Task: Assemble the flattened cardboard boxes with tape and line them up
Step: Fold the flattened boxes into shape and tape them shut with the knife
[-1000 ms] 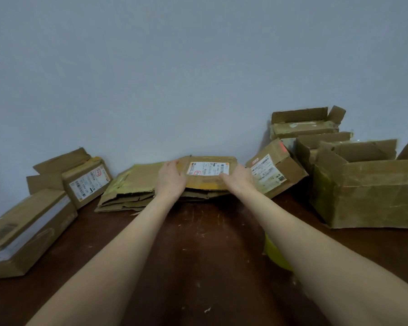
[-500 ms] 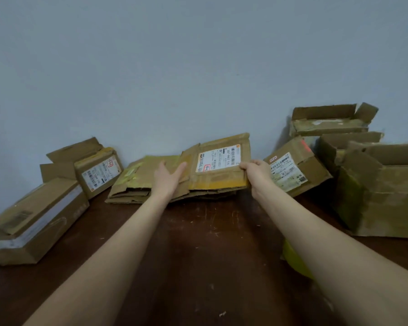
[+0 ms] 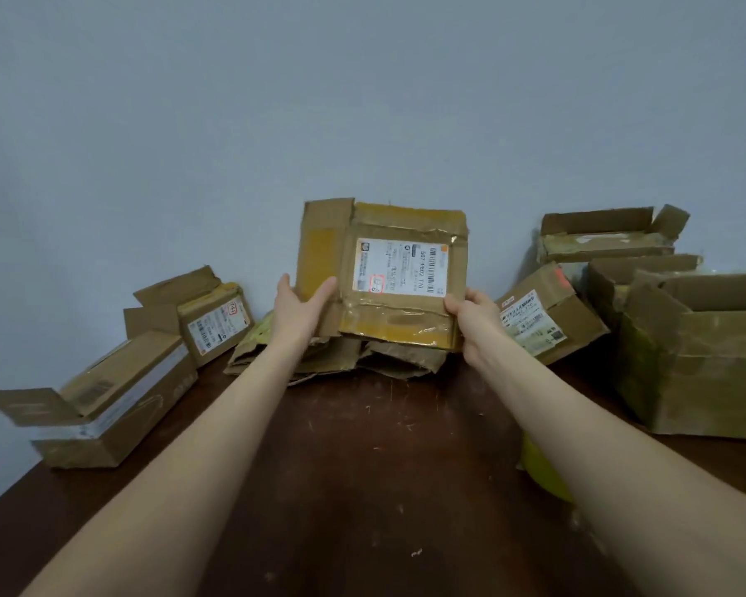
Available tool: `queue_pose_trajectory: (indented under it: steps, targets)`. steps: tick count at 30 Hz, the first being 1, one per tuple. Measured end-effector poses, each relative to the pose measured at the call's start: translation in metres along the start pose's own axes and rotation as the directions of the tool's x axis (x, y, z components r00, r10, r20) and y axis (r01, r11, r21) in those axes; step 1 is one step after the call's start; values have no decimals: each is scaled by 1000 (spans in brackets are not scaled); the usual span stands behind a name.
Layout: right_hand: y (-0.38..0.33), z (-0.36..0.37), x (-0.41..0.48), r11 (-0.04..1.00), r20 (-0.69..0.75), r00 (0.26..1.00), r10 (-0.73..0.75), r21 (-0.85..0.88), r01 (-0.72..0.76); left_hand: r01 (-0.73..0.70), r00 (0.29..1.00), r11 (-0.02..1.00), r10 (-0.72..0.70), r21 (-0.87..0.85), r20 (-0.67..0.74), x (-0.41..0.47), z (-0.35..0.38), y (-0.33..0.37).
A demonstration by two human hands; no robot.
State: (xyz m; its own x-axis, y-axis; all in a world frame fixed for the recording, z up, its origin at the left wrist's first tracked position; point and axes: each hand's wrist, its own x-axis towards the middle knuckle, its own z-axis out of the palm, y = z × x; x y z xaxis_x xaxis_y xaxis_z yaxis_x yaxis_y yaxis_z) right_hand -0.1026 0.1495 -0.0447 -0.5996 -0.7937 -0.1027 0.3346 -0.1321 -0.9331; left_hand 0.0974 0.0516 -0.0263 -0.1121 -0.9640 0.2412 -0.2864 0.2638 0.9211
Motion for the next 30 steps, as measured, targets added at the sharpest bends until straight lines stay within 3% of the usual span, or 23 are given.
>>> queue_pose_trajectory:
  steps: [3, 6, 9, 12, 17, 22, 25, 30]
  targets:
    - [-3, -5, -9, 966, 174, 983, -65, -234, 106, -48, 999, 991, 48, -125, 0, -4, -9, 12]
    - [-3, -9, -25, 879, 321, 931, -175, -375, 295, -74, 992, 995, 81, -73, 95, -23, -16, 18]
    - [7, -12, -48, 816, 372, 888, -271, -400, 417, -91, 965, 992, 110, -89, 237, -54, -18, 14]
    - [30, -23, -71, 724, 371, 856, -361, -468, 508, -123, 970, 983, 149, -139, 192, -87, -29, 5]
    - [52, -44, -103, 573, 454, 810, -371, -574, 585, -180, 954, 955, 228, -236, 193, -133, -54, -31]
    - [43, -42, -109, 544, 507, 762, -403, -536, 645, -220, 958, 937, 260, -270, 123, -145, -61, -37]
    - [41, -38, -108, 506, 586, 708, -396, -504, 700, -283, 940, 938, 313, -198, 138, -141, -59, -31]
    - [35, -34, -99, 514, 595, 754, -278, -571, 640, -260, 941, 956, 282, -136, 185, -133, -49, -27]
